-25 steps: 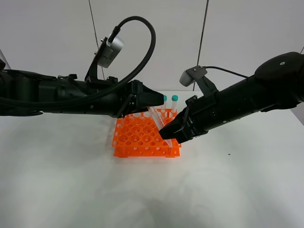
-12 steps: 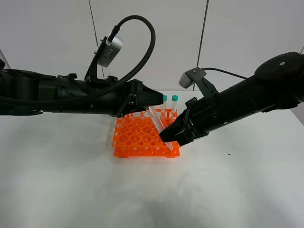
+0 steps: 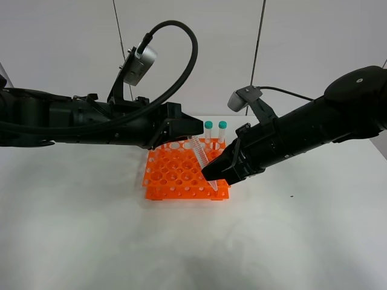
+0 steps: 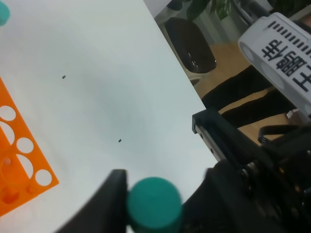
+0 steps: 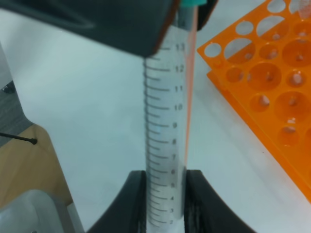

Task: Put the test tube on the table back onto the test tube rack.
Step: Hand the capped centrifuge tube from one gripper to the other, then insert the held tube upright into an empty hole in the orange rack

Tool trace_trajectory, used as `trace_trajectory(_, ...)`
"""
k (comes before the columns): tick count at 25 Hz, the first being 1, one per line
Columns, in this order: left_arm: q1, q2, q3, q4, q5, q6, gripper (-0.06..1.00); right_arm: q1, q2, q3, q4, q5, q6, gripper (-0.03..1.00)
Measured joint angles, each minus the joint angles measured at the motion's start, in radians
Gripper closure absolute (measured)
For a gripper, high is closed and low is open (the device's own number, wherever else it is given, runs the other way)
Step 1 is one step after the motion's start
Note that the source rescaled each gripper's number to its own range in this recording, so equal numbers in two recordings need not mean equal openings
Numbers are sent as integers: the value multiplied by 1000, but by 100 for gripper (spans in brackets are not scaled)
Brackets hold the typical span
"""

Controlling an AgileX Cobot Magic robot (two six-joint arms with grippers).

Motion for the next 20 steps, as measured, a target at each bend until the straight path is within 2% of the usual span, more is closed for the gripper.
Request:
trace_trajectory(1,0,0,0,0,-1,0,94,0,0,0,0,1,0,96)
trace_trajectory(10,0,0,0,1,-3,1,94,1,0,0,1,-3,-1,95)
trace_trajectory(11,0,0,0,1,-2,1,94,1,0,0,1,-7,-1,88)
trace_trajectory(13,0,0,0,1,6,1,94,1,0,0,1,-19,-1,57)
trace_trajectory(14,0,0,0,1,7,1,94,1,0,0,1,-27,-1,37)
trace_trajectory(15,0,0,0,1,7,1,94,1,0,0,1,-34,0,22)
trace_trajectory(16,0,0,0,1,7,1,94,1,0,0,1,-38,7,12)
trace_trajectory(18,0,0,0,1,7,1,94,1,0,-2,-7,-46,27,4)
trace_trajectory(20,0,0,0,1,7,1,94,1,0,-17,-33,-31,64,1)
